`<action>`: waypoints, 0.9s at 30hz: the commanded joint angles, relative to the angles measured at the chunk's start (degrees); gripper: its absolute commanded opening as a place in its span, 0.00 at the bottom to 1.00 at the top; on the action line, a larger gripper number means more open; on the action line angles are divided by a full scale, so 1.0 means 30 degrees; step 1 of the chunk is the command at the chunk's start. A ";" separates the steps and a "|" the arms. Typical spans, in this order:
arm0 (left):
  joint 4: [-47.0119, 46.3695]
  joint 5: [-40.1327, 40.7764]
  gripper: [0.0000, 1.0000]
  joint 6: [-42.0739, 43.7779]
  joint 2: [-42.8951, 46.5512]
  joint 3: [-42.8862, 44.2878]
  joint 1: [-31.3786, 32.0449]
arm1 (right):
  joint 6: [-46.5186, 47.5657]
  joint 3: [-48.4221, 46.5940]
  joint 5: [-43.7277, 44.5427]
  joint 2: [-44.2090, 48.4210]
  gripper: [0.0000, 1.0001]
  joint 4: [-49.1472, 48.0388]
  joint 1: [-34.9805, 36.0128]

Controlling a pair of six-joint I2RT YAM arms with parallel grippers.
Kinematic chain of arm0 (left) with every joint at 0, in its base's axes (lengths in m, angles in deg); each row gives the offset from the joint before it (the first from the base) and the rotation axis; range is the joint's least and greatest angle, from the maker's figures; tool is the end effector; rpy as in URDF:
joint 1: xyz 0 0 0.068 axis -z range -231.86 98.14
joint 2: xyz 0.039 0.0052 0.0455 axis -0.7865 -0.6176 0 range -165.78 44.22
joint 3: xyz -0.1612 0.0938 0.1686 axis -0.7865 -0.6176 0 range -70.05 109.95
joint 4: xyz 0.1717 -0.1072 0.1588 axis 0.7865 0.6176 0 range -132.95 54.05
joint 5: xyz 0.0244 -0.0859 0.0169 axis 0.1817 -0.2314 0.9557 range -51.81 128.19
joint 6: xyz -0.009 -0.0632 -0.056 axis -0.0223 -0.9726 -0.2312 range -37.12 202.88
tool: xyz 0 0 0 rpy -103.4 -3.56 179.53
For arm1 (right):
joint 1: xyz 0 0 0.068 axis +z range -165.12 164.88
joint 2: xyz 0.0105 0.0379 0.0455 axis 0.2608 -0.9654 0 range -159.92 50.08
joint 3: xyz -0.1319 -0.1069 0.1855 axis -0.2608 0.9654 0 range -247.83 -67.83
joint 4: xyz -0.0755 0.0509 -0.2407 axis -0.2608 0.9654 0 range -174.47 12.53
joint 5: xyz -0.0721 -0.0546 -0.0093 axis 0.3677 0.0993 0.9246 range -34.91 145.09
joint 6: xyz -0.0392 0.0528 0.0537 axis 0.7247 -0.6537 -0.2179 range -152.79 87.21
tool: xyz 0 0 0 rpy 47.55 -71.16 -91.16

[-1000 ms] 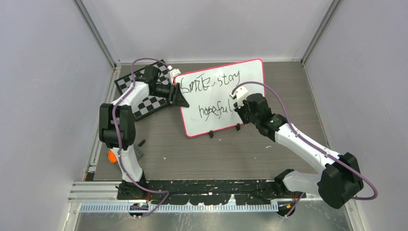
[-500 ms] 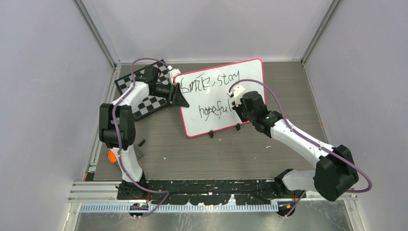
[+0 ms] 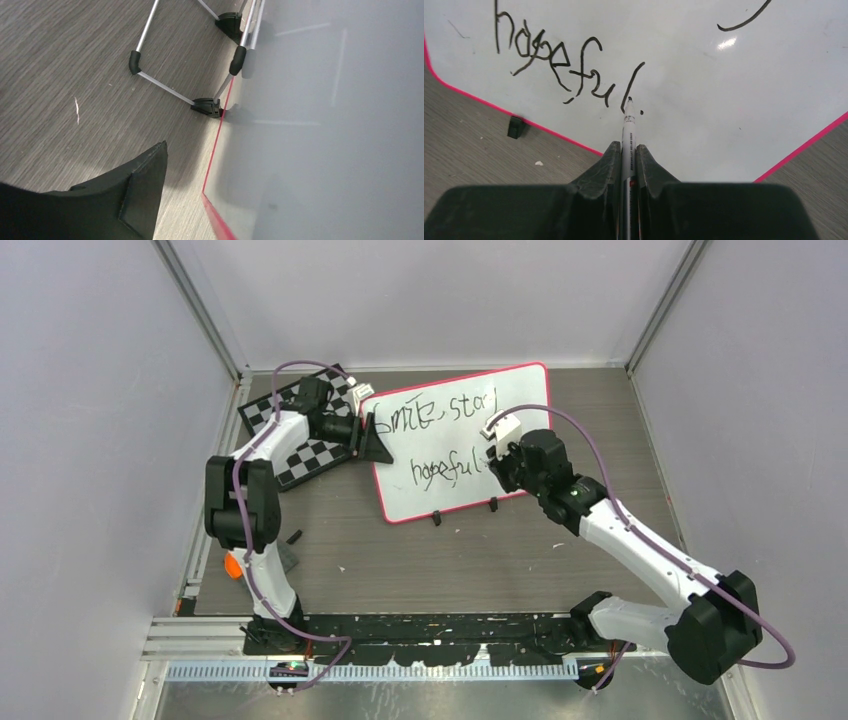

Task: Write a sentence on the whiteboard

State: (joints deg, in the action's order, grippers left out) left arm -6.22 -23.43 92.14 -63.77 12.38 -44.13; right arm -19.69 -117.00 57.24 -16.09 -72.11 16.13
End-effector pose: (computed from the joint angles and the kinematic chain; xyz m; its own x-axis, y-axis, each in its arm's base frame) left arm 0.3760 -0.1173 0.1969 -0.7903 0.1844 -0.5844 0.6044 0.3915 -0.6938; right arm 0.2575 0.1529 0.2490 -0.2971 -0.4453 -0.8446 -0.5726 0.7909 -0.2156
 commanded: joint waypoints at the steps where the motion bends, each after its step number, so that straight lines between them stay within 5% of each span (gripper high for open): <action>1: -0.0750 -0.0003 0.66 -0.0475 0.1894 -0.0436 -0.0181 | -0.0790 -0.0803 -0.1880 0.1076 0.00 -0.0065 -0.0103; 9: 0.0100 -0.0638 0.90 -0.0213 0.5062 -0.1948 -0.4033 | 0.0430 -0.3425 -0.4280 0.0591 0.00 0.3628 -0.0102; 14: 0.5346 0.0219 0.90 0.4383 0.6414 -0.1573 -0.7560 | -0.0108 -0.4652 -0.3157 -0.0169 0.00 0.4690 -0.0153; 19: 1.2889 0.5031 0.79 1.1645 0.5947 -0.0659 -0.9075 | -0.2415 -0.5481 -0.0779 -0.0448 0.00 0.5116 -0.0170; 27: 1.1606 1.0955 0.69 1.5739 0.9032 -0.6308 -0.9658 | -0.3158 -0.5741 0.0250 -0.0027 0.00 0.4956 -0.0306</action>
State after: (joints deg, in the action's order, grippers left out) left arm 27.23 -0.79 129.84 -42.39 -0.51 -72.46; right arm -26.86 -131.69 55.49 -17.77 -56.31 15.54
